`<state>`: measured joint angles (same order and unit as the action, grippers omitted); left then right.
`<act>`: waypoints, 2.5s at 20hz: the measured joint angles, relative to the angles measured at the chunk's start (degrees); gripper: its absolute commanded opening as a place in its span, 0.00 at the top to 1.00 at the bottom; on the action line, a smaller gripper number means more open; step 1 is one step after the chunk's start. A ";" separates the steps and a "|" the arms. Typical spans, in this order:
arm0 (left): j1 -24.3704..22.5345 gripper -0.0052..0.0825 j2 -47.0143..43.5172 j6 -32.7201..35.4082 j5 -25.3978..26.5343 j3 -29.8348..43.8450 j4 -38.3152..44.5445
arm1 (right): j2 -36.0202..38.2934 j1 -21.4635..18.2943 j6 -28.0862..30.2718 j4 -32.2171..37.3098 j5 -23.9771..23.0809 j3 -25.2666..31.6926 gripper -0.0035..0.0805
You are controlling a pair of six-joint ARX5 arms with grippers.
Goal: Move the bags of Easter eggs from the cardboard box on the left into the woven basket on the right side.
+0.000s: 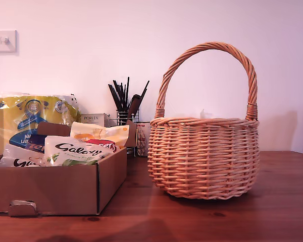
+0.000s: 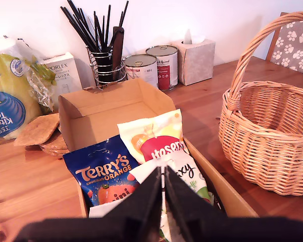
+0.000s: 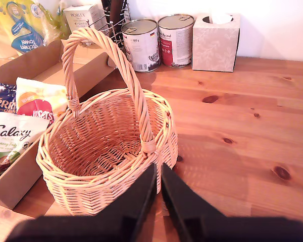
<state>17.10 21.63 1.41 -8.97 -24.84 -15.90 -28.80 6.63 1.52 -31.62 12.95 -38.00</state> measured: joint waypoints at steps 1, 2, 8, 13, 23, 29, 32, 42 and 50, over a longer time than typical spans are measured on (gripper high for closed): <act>0.00 0.96 -0.02 0.00 0.00 -0.37 -3.10 | 0.00 0.35 -2.10 0.68 -2.08 0.04 0.97; 0.00 0.96 -0.04 0.00 0.02 -0.28 -6.25 | -0.09 0.61 -3.48 1.25 -2.95 0.04 0.97; 0.00 0.96 0.26 0.00 0.00 -0.09 -7.26 | -0.11 0.61 -4.31 1.40 -3.28 0.04 0.97; 0.00 0.96 0.26 -1.27 -4.90 -0.09 -4.81 | -0.35 0.59 -4.70 6.62 2.25 0.22 0.97; 3.17 0.96 4.09 4.26 -17.79 -2.95 -13.11 | -6.36 12.00 -5.95 8.44 18.45 0.22 0.97; 3.17 0.96 10.49 27.63 -11.69 -15.43 -23.21 | -12.11 27.12 0.50 8.76 14.88 0.22 0.97; 3.17 0.79 15.89 36.83 -11.87 -15.43 -22.91 | -15.34 28.92 -1.29 11.26 15.10 0.22 0.97; 2.19 0.16 41.07 26.40 -9.20 -14.91 -5.49 | -16.76 30.21 -1.44 10.82 13.40 0.22 0.97; 4.24 0.13 51.39 35.80 -7.04 -14.88 5.99 | -16.76 30.21 -1.27 10.82 11.96 0.22 0.97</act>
<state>21.34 73.01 37.21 -16.01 -39.72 -9.91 -45.56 36.84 0.25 -20.80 24.91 -37.78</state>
